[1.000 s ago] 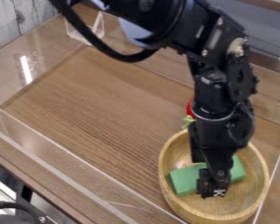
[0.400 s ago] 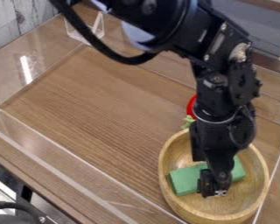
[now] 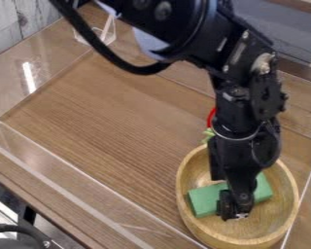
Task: Remove the green block from the brown bowl and put it on the table
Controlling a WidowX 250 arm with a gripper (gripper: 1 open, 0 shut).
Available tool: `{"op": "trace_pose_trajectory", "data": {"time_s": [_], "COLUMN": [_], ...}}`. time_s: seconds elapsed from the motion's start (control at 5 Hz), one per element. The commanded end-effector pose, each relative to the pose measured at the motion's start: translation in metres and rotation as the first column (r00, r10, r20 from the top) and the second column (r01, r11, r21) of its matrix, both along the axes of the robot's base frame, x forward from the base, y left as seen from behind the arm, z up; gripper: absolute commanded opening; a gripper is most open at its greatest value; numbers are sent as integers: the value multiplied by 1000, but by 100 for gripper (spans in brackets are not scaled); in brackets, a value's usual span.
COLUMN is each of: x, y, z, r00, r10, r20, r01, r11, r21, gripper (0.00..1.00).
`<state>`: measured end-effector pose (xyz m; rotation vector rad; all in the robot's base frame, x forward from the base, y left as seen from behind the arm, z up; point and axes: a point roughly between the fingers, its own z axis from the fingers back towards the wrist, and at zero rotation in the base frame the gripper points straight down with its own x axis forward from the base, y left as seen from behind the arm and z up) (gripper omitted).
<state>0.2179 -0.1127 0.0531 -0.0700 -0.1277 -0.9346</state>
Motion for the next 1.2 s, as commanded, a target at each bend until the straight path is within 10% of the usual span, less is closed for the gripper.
{"op": "trace_pose_trajectory", "data": {"time_s": [0.0, 1.0], "x": [3, 4], "y": [-1, 0], "z": [7, -11], "r00": [999, 999], "r10": [-14, -24], "r20": [36, 23], "r01": [14, 24], "r11": [1000, 1000], "r21": [-2, -7], "gripper": [100, 100]}}
